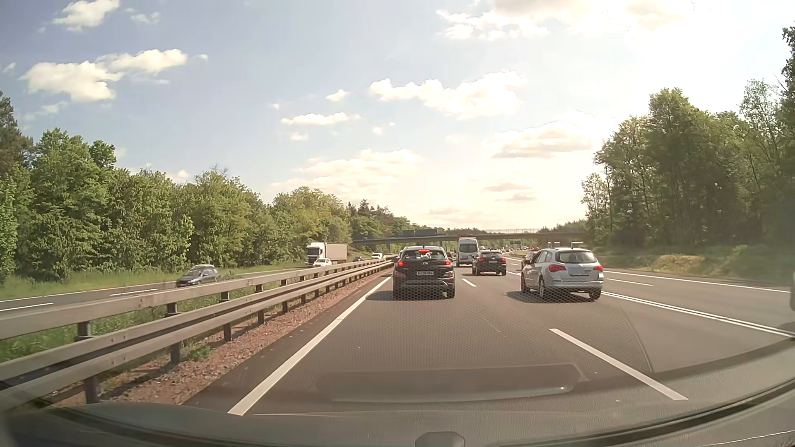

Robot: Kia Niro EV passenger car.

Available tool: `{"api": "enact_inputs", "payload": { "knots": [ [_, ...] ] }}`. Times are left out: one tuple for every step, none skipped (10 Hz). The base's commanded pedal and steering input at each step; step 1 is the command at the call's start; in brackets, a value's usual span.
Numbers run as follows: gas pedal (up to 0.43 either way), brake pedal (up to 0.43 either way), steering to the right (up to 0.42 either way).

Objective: Follow the waypoints while adhering to traffic rules and regulations

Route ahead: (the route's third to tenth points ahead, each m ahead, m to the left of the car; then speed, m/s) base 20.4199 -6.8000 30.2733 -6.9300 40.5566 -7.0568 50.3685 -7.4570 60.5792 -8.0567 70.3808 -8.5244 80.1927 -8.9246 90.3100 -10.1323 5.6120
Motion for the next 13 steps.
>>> {"api": "enact_inputs", "payload": {
  "knots": [
    [0.0,0.0,0.012],
    [0.0,0.0,0.013],
    [0.0,0.0,0.012],
    [0.0,0.0,0.013],
    [0.0,0.0,0.013],
    [0.0,0.0,0.013],
    [0.0,0.0,0.012],
    [0.0,0.0,0.012],
    [0.0,0.0,0.012],
    [0.0,0.0,0.012],
    [0.0,0.0,0.012],
    [0.0,0.0,0.012],
    [0.0,0.0,0.012]
  ]
}}
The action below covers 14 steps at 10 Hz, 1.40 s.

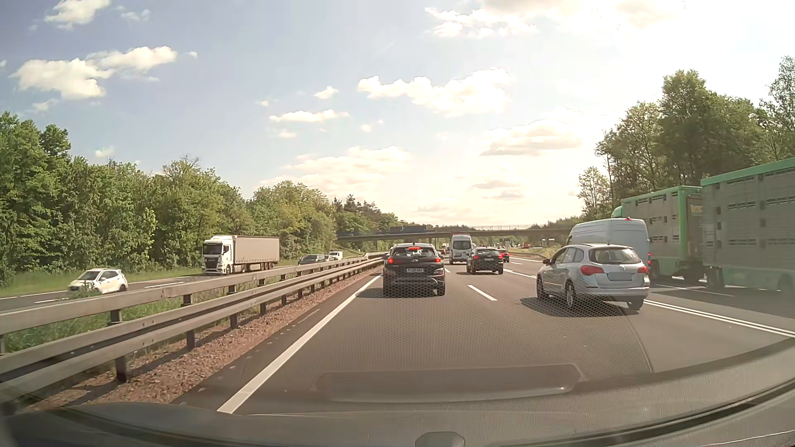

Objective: Follow the waypoints while adhering to traffic rules and regulations

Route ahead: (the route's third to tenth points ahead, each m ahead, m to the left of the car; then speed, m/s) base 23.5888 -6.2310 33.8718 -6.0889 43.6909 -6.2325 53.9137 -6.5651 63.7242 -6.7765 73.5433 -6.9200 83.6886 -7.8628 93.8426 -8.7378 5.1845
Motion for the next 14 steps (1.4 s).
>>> {"api": "enact_inputs", "payload": {
  "knots": [
    [0.0,0.0,0.012],
    [0.0,0.0,0.012],
    [0.0,0.0,0.011],
    [0.008,0.0,0.011],
    [0.02,0.0,0.009],
    [0.02,0.0,0.008],
    [0.028,0.0,0.007],
    [0.039,0.0,0.006],
    [0.039,0.0,0.006],
    [0.039,0.0,0.006],
    [0.039,0.0,0.006],
    [0.039,0.0,0.005],
    [0.039,0.0,0.005],
    [0.039,0.0,0.004]
  ]
}}
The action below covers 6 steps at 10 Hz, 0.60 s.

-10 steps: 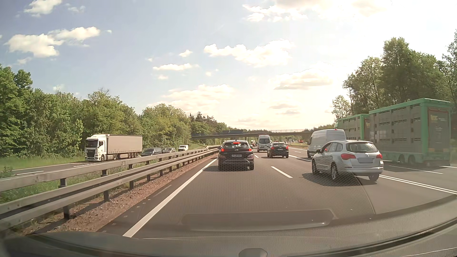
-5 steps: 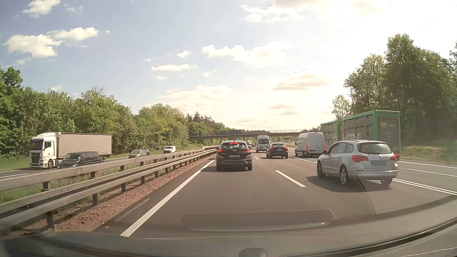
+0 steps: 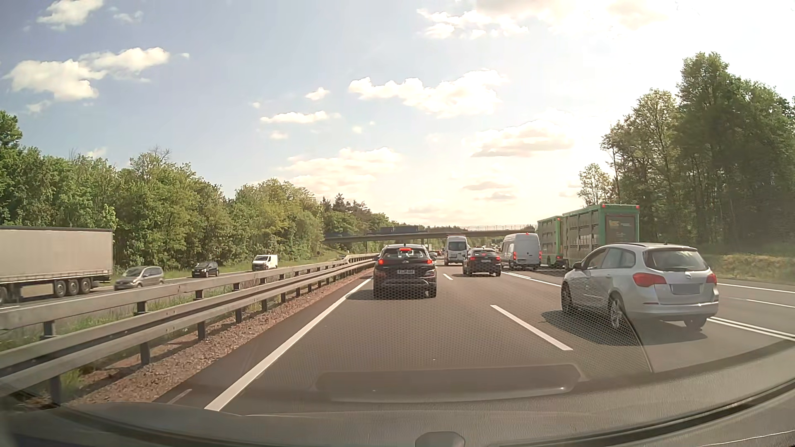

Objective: Follow the waypoints while adhering to traffic rules and regulations

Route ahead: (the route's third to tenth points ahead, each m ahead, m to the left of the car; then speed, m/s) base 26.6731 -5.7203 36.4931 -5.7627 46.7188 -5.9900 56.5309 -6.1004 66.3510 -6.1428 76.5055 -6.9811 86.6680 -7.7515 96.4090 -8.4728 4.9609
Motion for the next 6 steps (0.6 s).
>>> {"api": "enact_inputs", "payload": {
  "knots": [
    [0.039,0.0,0.003],
    [0.039,0.0,0.002],
    [0.039,0.0,0.001],
    [0.039,0.0,0.001],
    [0.039,0.0,0.001],
    [0.02,0.0,0.0]
  ]
}}
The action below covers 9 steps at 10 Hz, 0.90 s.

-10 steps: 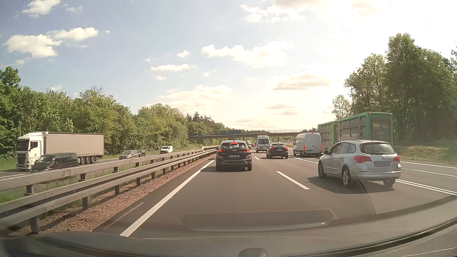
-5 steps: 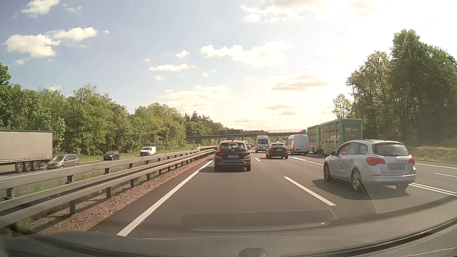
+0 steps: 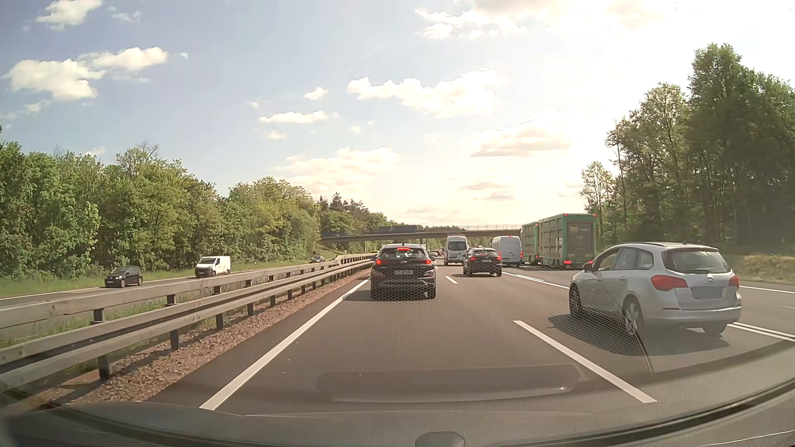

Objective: Follow the waypoints while adhering to traffic rules and regulations

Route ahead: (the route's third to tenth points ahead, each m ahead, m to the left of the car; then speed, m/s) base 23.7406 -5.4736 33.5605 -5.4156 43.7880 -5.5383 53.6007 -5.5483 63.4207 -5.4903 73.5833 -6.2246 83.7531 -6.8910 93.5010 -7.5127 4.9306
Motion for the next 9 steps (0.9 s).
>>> {"api": "enact_inputs", "payload": {
  "knots": [
    [0.0,0.0,0.0],
    [0.0,0.0,-0.002],
    [0.0,0.0,-0.002],
    [0.0,0.0,-0.003],
    [0.0,0.0,-0.003],
    [0.0,0.0,-0.004],
    [0.0,0.0,-0.004],
    [0.0,0.0,-0.004],
    [0.0,0.0,-0.004]
  ]
}}
